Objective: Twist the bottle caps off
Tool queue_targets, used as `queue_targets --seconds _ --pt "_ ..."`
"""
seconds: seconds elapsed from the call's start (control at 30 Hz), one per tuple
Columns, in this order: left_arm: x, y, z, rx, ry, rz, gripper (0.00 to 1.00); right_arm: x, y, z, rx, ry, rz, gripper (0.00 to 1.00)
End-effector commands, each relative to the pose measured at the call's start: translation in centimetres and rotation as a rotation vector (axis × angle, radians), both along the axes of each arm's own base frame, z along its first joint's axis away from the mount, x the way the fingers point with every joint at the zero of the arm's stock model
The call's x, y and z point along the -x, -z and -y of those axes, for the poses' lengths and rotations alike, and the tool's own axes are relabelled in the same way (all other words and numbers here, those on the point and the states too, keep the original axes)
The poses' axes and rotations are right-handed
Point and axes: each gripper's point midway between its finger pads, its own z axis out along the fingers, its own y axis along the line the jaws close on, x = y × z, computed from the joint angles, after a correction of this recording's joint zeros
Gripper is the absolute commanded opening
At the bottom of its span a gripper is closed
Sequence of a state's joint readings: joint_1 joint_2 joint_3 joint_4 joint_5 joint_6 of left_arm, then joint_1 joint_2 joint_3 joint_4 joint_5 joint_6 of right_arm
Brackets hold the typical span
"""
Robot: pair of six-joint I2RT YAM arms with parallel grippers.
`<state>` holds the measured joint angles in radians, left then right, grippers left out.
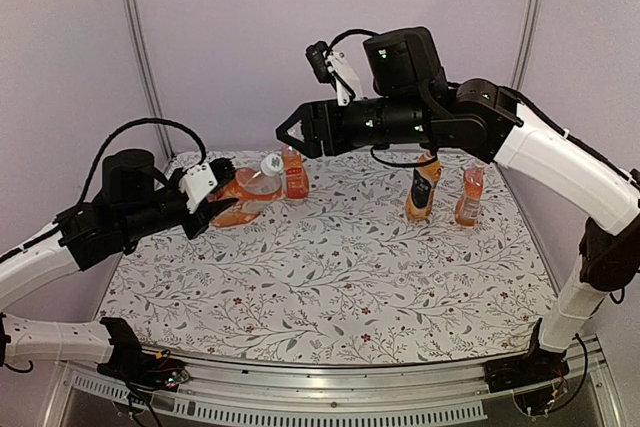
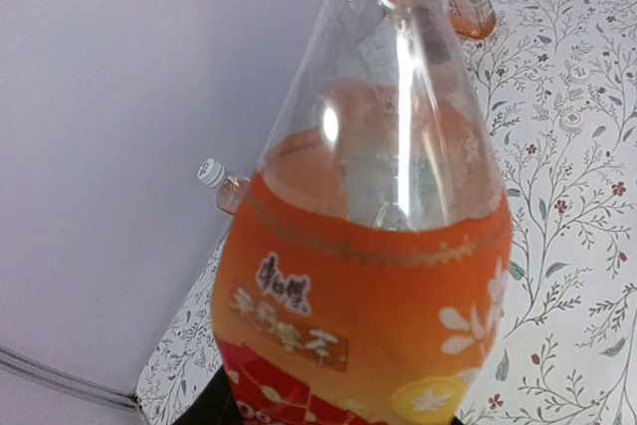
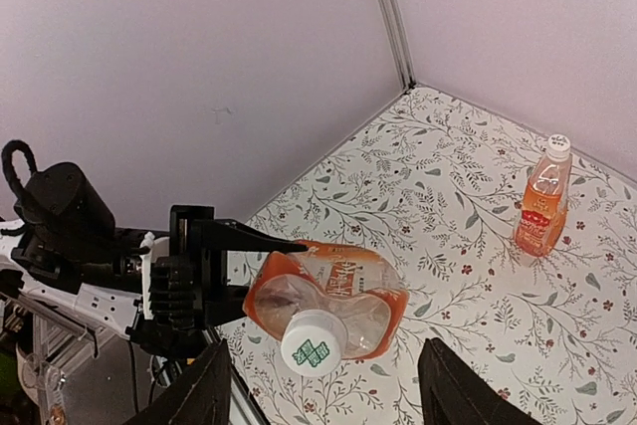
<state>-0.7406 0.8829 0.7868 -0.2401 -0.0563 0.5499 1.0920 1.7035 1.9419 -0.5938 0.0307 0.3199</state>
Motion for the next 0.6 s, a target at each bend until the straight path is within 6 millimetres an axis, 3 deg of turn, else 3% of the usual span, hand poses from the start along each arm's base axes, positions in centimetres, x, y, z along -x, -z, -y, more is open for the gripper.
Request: queue_targets --seconds 0.0,0.27,0.57 --pt "-0.1 -0.1 0.4 -0.023 0.003 0.049 0.18 -0.3 2.6 -1.2 0.050 0.020 -0.113 0.64" --pt "-0.1 -0.1 0.5 -0.018 0.005 0.048 0.19 -0.6 4.9 -2.2 0.092 0.024 -0.165 0.56" --pt "0.0 0.2 0.7 -0.023 0.012 0.047 0.19 0.6 5.3 -3.6 0.085 -0.057 -0.205 0.53"
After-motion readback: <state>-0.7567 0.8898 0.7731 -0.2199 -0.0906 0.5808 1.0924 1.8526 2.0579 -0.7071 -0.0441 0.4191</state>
